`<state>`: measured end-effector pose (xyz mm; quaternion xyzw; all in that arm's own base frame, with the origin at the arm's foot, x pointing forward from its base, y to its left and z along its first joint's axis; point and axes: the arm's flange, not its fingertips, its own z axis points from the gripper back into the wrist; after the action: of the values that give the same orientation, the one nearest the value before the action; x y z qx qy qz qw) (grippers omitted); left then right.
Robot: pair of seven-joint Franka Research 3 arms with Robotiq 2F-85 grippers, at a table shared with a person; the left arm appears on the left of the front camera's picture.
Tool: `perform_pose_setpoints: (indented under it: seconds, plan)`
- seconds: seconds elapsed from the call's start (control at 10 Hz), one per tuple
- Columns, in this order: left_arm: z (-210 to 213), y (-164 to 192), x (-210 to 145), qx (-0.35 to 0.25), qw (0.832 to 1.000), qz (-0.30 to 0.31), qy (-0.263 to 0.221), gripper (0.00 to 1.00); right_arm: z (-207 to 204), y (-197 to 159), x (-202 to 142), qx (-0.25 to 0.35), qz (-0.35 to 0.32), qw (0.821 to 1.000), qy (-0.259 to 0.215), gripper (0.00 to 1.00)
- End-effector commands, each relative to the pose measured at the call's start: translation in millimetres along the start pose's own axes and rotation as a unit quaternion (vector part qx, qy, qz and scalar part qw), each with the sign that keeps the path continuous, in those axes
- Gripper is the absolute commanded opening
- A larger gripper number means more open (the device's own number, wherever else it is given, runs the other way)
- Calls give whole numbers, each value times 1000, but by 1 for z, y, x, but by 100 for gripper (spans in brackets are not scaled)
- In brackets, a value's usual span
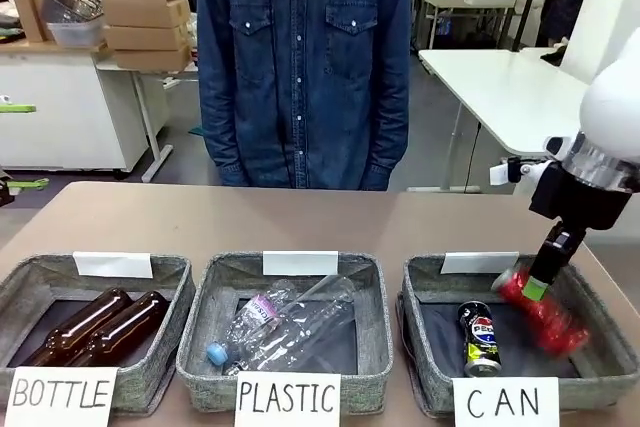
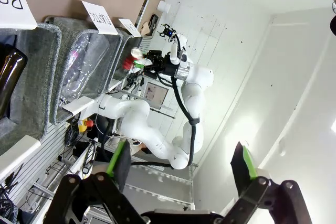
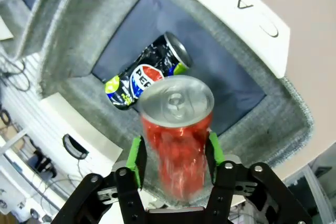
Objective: Sort the can waste into the basket.
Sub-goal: Pick up the can waste from the table and place it in the right Fabric basket.
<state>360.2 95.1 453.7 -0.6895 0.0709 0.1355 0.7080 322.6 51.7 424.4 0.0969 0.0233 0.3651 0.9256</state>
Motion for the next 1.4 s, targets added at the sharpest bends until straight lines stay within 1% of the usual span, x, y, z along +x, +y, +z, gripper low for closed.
perform_pose_setpoints:
  seconds: [0.0,0.2,0.4,0.5,0.6,0.7,0.8,0.9,1.0,1.1,1.2,1.3]
  plan:
    - [0,0,-3,3,1000,-5,-1,100,8,-7,4,22,15,1000,-9,100]
    - [0,0,-3,3,1000,-5,-1,100,10,-11,9,32,25,999,-11,100]
    - [0,0,-3,3,1000,-5,-1,100,15,-15,15,59,34,997,-22,100]
    - [0,0,-3,3,1000,-5,-1,100,20,-15,19,92,45,994,-39,100]
    - [0,0,-3,3,1000,-5,-1,100,32,-14,21,165,41,981,-88,100]
    - [0,0,-3,3,1000,-5,-1,100,55,-8,21,340,3,914,-220,100]
    - [0,0,-3,3,1000,-5,-1,100,70,-7,18,475,-66,839,-256,100]
    - [0,0,-3,3,1000,-5,-1,100,76,-14,18,550,-74,782,-283,100]
    - [0,0,-3,3,1000,-5,-1,100,78,-23,25,580,-131,734,-328,100]
    - [0,0,-3,3,1000,-5,-1,100,76,-27,37,594,-203,699,-342,100]
    - [0,0,-3,3,1000,-5,-1,100,71,-31,49,632,-229,672,-312,100]
    - [0,0,-3,3,1000,-5,-1,100,63,-38,63,623,-334,641,-299,100]
